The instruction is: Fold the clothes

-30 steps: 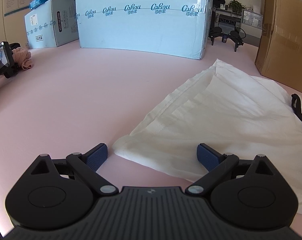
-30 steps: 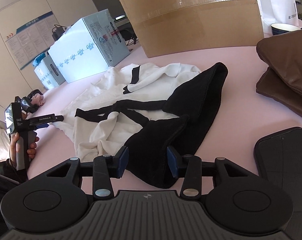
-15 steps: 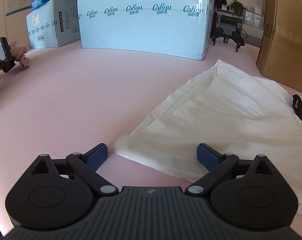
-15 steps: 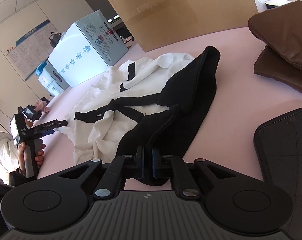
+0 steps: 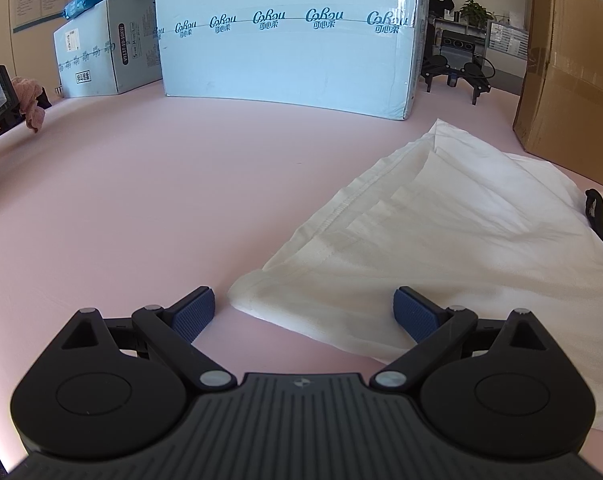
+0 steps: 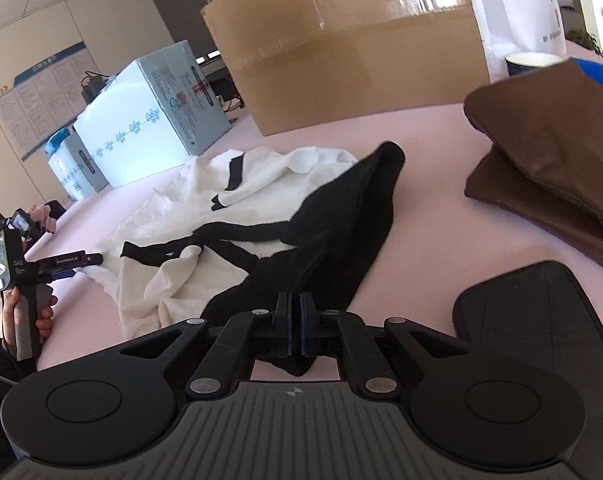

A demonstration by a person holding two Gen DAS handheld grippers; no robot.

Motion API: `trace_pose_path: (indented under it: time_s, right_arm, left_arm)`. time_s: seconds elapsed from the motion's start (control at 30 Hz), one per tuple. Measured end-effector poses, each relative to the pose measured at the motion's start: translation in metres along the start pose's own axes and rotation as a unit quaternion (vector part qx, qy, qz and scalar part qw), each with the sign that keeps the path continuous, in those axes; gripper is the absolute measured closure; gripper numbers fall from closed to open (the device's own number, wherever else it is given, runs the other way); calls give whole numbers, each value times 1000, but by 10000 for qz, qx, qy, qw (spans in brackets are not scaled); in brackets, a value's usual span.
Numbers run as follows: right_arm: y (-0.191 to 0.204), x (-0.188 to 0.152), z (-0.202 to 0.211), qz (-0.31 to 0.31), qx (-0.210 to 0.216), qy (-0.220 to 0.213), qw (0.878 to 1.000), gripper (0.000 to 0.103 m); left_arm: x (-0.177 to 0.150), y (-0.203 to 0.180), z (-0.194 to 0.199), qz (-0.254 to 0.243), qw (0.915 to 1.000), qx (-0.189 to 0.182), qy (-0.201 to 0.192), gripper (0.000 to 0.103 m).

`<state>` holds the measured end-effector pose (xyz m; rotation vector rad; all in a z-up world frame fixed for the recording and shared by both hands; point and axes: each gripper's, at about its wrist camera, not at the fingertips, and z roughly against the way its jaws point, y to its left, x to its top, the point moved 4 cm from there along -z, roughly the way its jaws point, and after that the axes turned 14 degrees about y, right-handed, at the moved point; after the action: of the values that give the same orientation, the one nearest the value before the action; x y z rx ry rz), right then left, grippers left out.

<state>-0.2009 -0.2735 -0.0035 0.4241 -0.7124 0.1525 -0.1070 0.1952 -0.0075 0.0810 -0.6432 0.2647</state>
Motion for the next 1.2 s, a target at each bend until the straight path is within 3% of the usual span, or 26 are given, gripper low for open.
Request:
trace_pose_path:
  time_s: [0.1,0.13,0.17,0.27,0.33,0.53,0.63,0.67,0.73,0.8,0.97,1.03,1.2]
  right_arm:
    - [30,4,18,723,-653,-504,9940,85]
    - [40,4,14,887,-462,-403,9942,74]
    - [49,5,11,1050,-272,-301,9936,69]
    - [76,8,-1,1504,289,16,9882,69]
    - [84,19,-19,1451,552,342,9873,69]
    - [82,49,-85,626,1160,1500,9799,68]
    - [78,55,-104,229,1421,1798,9731,68]
    - [78,56,-108,124,1484,1858,9712,77]
    - [83,59,-109,170,1458,1820,9723,97]
    - [93,60,-102,358,1520,1664,9736,97]
    - [120,71,-73,601,2692,1303,9523,97]
    - [124,76,-71,711,2676,1191,9535,97]
    - [138,62,-58,1295,3226,1239,9294,97]
  left_arm:
    - [0,0,0,-3,10000,3,-2,6]
    - [0,0,0,-4,10000,4,-3,6]
    - [0,0,0,-4,10000,3,-4,6]
    - [-1,1,1,4,10000,-3,-12,7]
    - [-1,1,1,10,10000,-9,-18,7]
    - [-2,6,3,125,9997,-188,-76,7]
    - [-2,10,4,212,9993,-299,-109,7]
    - [-2,10,4,223,9992,-314,-115,7]
    - [-2,10,4,234,9991,-330,-122,7]
    - [-2,10,4,236,9991,-336,-122,7]
    - [-2,10,4,241,9990,-363,-123,7]
    - [-2,10,3,235,9990,-363,-122,7]
    - [-1,13,4,307,9982,-501,-157,7]
